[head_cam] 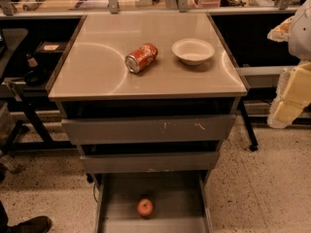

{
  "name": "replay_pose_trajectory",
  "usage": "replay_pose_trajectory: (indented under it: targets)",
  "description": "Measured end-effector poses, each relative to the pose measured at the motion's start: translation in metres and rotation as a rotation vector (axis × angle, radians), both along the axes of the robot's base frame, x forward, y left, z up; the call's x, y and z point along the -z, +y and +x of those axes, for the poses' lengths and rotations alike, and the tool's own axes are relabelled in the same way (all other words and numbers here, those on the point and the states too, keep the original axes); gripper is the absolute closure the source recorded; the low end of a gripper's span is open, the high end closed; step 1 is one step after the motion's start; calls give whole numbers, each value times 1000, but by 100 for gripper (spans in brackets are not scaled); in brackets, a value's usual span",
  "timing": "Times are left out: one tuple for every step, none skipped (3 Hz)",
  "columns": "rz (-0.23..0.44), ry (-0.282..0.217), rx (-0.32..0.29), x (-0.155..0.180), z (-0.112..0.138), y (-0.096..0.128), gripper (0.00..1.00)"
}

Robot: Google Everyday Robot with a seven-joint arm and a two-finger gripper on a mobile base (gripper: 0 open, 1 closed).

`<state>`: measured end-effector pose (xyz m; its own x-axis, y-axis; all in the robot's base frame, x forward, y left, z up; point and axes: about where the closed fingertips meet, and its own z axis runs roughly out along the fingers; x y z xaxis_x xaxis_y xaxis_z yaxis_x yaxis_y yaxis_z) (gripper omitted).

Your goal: Pick apple from bottom drawer and place on counter

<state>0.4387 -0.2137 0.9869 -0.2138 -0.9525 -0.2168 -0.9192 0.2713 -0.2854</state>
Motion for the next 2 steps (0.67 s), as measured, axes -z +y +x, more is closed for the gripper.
replay_pose_trajectory:
  targets:
    - [0, 0, 0, 0, 0, 0, 0]
    - [1, 9, 11, 15, -4, 2, 0]
